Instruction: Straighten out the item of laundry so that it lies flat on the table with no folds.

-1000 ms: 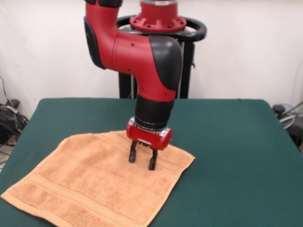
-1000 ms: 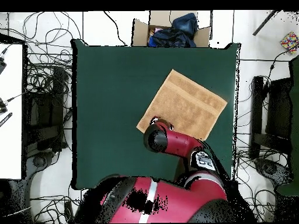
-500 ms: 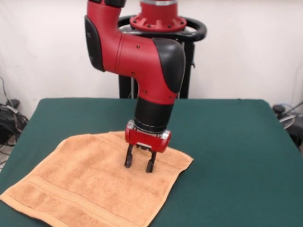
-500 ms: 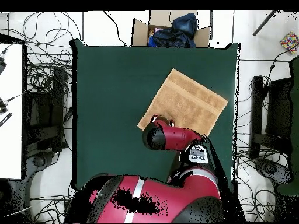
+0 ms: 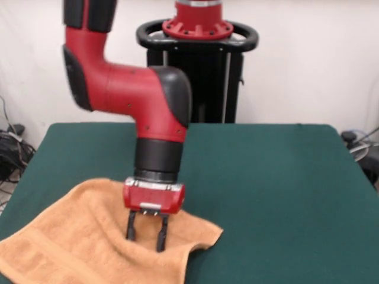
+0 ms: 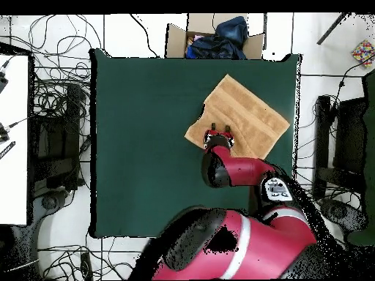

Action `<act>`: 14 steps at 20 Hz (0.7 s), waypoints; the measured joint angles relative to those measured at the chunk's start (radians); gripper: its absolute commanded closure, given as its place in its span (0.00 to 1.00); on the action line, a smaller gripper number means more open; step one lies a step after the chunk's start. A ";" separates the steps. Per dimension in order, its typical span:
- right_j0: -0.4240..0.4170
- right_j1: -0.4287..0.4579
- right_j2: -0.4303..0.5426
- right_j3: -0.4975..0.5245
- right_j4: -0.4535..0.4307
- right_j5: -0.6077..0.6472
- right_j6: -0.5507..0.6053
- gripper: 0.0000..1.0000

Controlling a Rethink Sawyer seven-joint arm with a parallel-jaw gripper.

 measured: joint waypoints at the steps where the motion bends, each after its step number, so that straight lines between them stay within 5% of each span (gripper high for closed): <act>1: -0.011 0.005 0.009 -0.008 -0.010 -0.012 0.000 0.00; 9: -0.064 0.035 0.071 -0.091 -0.055 -0.010 0.000 0.00; 14: -0.030 0.006 0.070 -0.111 0.087 0.192 0.000 0.00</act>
